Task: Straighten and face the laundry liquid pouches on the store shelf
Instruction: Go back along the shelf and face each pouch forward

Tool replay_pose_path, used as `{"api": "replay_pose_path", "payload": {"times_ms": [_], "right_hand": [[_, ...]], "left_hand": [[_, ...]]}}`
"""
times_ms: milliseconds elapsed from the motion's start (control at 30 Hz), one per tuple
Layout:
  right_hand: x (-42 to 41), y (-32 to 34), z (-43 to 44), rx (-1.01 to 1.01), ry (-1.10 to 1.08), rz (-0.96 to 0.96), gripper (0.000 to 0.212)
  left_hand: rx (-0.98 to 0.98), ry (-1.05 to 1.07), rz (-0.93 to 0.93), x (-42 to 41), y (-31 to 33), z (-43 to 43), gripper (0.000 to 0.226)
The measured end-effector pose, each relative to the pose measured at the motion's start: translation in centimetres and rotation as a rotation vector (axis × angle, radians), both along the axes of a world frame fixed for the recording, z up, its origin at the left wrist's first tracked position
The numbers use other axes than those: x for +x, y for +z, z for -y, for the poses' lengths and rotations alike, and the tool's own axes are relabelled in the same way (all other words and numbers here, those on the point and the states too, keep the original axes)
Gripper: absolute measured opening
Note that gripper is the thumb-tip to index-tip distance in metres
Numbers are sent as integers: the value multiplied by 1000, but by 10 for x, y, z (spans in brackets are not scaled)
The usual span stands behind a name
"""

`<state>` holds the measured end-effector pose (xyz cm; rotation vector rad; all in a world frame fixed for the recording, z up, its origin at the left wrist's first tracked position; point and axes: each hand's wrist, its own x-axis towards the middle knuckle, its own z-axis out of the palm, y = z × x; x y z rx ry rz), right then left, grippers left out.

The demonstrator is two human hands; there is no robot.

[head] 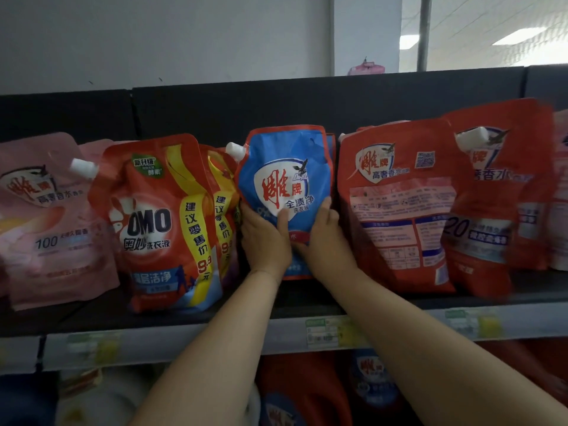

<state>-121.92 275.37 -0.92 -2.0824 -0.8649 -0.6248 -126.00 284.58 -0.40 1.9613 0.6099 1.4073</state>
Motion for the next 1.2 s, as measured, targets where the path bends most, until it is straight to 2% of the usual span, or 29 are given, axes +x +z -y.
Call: {"api": "replay_pose_path", "payload": {"times_ms": [67, 133, 200, 267, 367, 400, 500, 567, 667, 800, 933, 1067, 1133, 1200], "right_hand": [[-4, 6, 4, -186, -105, 44, 98], [-8, 15, 13, -285, -105, -11, 104], [-15, 22, 27, -345, -81, -42, 105], [-27, 28, 42, -366, -81, 37, 88], [-44, 35, 70, -319, -57, 328, 37], [-45, 38, 79, -304, -56, 411, 27], [-42, 44, 104, -290, -94, 475, 26], [-36, 45, 119, -289, -137, 449, 26], [-25, 44, 139, -271, -217, 396, 27], [-15, 42, 160, -227, -288, 316, 29], [-5, 42, 179, -228, -379, 200, 37], [8, 36, 192, -89, -340, 10, 53], [9, 36, 194, -58, -303, -45, 46], [11, 39, 192, 24, -218, -169, 48]], "left_hand": [[-67, 31, -105, 0, 6, 2, 90], [-130, 22, -192, -4, 11, 9, 93], [-159, 11, -195, -11, 14, 18, 94], [-164, 29, -178, -17, 14, 21, 93], [-257, 14, -104, -25, 15, 19, 82], [-270, 3, -57, -28, 15, 19, 76], [-158, 25, 43, -39, 9, 33, 62], [-9, 76, 45, -44, 6, 50, 53], [186, 6, 17, -42, 3, 76, 45], [262, 19, -118, -31, -2, 99, 48], [386, -31, -141, -24, -10, 117, 49], [325, -258, -107, -17, -10, 136, 50], [300, -298, -115, -15, -9, 144, 57], [267, -350, -117, -11, -8, 150, 67]]}}
